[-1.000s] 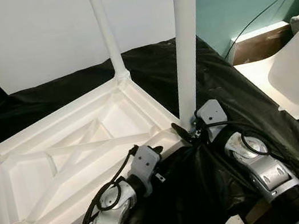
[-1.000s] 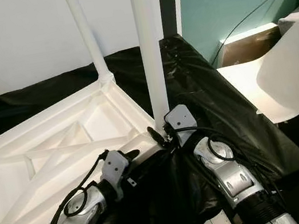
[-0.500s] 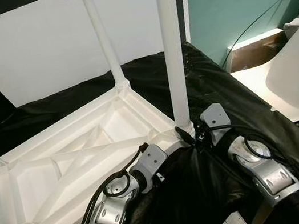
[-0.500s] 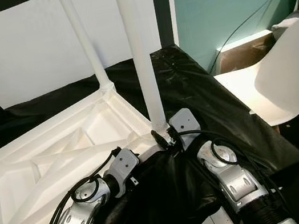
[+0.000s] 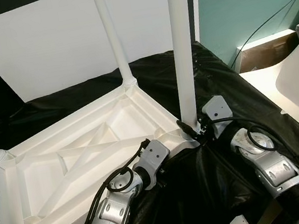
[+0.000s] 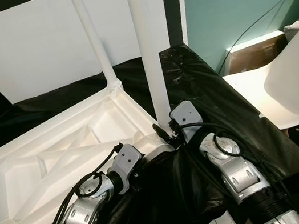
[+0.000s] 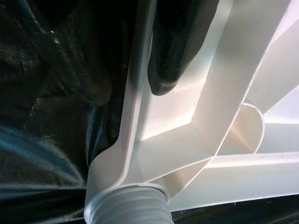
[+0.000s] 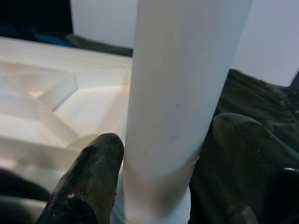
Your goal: Building children table
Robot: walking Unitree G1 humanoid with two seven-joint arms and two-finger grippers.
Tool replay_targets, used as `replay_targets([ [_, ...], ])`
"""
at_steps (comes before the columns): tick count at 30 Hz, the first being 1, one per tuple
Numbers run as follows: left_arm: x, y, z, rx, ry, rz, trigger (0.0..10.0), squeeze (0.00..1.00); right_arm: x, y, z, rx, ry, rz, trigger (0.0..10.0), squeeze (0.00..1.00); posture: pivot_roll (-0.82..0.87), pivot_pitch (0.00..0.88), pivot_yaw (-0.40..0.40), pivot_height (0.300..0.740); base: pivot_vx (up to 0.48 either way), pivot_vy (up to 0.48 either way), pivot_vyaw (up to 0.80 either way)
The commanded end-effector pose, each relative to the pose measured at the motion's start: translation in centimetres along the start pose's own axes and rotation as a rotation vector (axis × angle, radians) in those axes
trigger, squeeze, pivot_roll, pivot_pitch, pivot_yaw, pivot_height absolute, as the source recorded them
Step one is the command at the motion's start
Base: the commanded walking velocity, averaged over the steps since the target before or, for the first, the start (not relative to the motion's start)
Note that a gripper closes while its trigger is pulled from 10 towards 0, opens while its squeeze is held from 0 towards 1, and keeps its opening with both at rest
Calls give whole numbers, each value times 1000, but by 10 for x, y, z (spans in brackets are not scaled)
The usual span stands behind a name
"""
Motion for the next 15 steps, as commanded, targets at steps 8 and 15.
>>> replay_targets([
  [8,-54,3,29,-157,50,-218,10000,0,-9,-6,5,147,-20,-42,3216,0,-101,0,67,740,0,0,0],
  [15,-55,4,31,-155,50,-212,10000,0,-16,-9,17,184,-10,-72,0,0,-90,0,74,740,0,0,0],
])
Point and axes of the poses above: a point about 5 cm out from each wrist's last joint towards the gripper, its own y axis pointing back from the gripper into the wrist, its own x axis along the axis of the wrist's last joint, z = x × y, the point moved 2 cm from there along -y, pointing out of the wrist towards the gripper, and after that the axes turned 3 degrees about y, right-handed, at the moved point
